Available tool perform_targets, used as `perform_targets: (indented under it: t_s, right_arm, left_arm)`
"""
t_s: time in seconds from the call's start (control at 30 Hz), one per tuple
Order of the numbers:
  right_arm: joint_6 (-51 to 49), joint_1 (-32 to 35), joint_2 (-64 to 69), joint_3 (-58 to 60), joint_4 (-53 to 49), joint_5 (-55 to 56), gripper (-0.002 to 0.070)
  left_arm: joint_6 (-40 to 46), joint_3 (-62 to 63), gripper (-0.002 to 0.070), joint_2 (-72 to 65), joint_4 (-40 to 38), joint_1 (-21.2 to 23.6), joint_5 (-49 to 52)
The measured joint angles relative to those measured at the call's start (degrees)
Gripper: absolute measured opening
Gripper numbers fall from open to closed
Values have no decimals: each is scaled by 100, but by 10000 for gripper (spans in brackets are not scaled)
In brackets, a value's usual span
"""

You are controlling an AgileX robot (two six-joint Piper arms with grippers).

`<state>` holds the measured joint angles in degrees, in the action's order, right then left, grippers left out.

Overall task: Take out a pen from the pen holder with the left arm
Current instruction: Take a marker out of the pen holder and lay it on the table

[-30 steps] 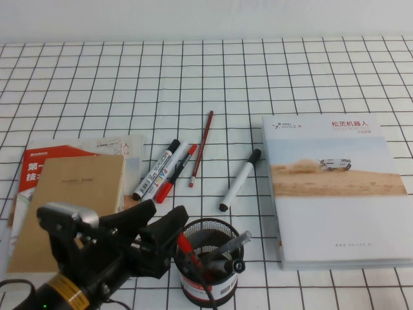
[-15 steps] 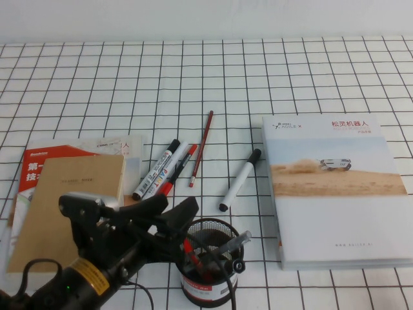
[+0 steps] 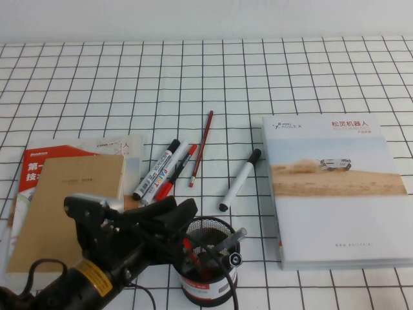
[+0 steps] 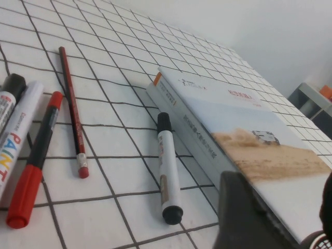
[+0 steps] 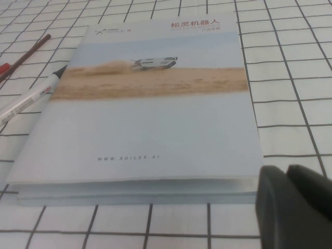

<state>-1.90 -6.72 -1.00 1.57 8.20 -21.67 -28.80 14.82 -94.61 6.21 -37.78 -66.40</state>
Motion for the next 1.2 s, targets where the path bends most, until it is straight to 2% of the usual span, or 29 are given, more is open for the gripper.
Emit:
perform_targets:
  t_s: [0.23, 0.5, 0.97, 1.1, 1.2]
  right_arm:
    - [0, 0, 0, 0, 0, 0, -15]
    - [0, 0, 0, 0, 0, 0, -15]
    - [0, 0, 0, 0, 0, 0, -15]
    - [0, 0, 0, 0, 0, 0, -15]
    - [0, 0, 0, 0, 0, 0, -15]
  left_arm:
    - [-9, 19, 154, 0, 295, -14, -70]
    - [-23, 28, 53, 87, 330, -25, -37]
    - [19, 3, 41, 1236, 474, -25, 247]
    - [19, 84, 41, 1796, 563, -25, 1215]
    - [19, 402, 40, 2261, 868, -25, 2379]
